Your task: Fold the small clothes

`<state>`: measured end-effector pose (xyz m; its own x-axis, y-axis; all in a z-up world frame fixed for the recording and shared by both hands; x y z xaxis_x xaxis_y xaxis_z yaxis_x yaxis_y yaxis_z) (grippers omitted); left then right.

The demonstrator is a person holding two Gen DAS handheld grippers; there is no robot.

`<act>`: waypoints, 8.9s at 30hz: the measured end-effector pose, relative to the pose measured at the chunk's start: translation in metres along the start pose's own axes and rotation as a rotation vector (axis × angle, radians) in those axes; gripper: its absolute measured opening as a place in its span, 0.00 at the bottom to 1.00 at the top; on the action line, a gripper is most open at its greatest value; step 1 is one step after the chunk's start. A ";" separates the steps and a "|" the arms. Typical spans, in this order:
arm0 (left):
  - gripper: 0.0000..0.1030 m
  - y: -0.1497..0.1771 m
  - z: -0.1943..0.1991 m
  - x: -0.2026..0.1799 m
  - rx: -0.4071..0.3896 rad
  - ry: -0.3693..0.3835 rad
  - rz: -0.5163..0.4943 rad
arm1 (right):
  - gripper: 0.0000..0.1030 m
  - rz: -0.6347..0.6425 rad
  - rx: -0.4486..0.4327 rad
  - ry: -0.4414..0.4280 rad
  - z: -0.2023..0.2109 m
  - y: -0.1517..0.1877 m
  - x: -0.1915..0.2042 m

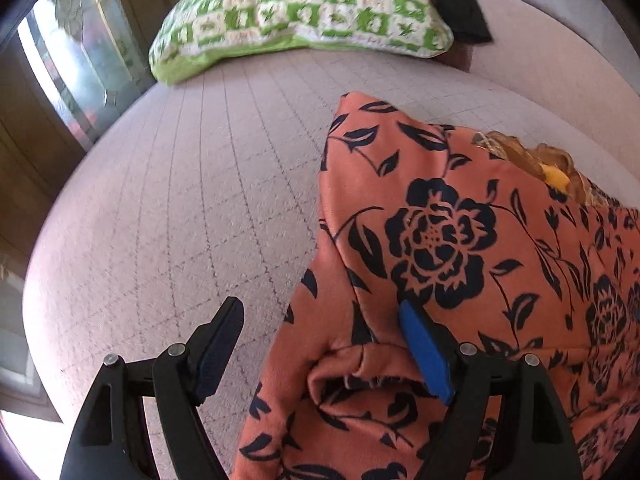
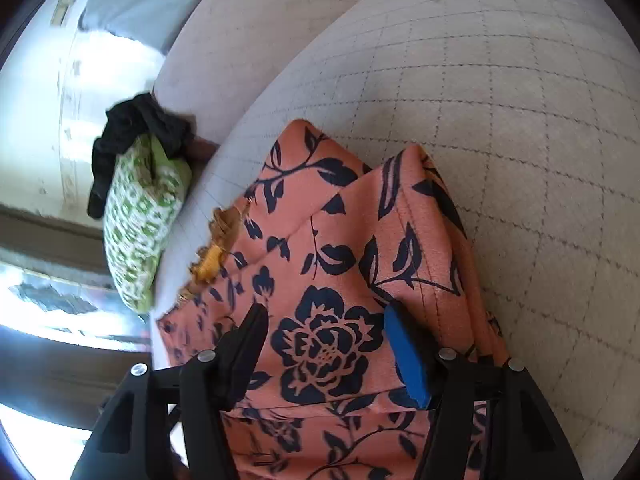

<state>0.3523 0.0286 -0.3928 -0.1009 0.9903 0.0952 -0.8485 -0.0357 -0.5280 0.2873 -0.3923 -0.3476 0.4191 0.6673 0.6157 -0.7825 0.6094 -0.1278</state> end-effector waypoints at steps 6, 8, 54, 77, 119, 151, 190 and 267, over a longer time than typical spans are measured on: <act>0.99 0.027 -0.003 0.003 -0.054 -0.021 0.069 | 0.97 0.151 -0.003 -0.002 -0.009 0.009 0.026; 1.00 0.029 -0.010 0.009 -0.020 0.016 0.126 | 0.99 0.217 0.009 0.045 -0.013 0.015 0.035; 0.98 0.157 0.135 0.030 -0.033 0.135 -0.090 | 0.98 0.161 -0.095 0.005 0.161 0.172 -0.067; 0.63 0.241 0.099 0.051 0.186 0.390 -0.075 | 0.30 -0.183 0.078 0.123 0.131 0.230 -0.143; 0.06 0.093 0.147 0.050 0.042 0.713 0.031 | 0.09 0.090 -0.103 -0.062 0.201 0.123 -0.027; 0.05 0.065 0.175 0.077 -0.062 0.692 0.024 | 0.09 -0.050 -0.006 -0.177 0.174 0.150 -0.040; 0.09 0.129 0.085 -0.096 0.169 0.768 0.191 | 0.78 -0.219 -0.034 -0.401 0.058 0.020 0.011; 0.87 -0.011 0.030 -0.034 -0.184 0.319 0.079 | 0.34 0.412 -0.190 0.258 -0.017 -0.034 0.113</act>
<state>0.3501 -0.0090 -0.3650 0.0294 0.9786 -0.2037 -0.7339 -0.1172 -0.6690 0.3690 -0.3308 -0.2866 0.2123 0.9374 0.2761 -0.8193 0.3248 -0.4726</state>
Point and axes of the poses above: each gripper's, at about its wrist camera, not at the fingertips, and z roughly against the way its jaws point, x to its left, y to its underside, the point moved 6 cm from there along -z, roughly the way its jaws point
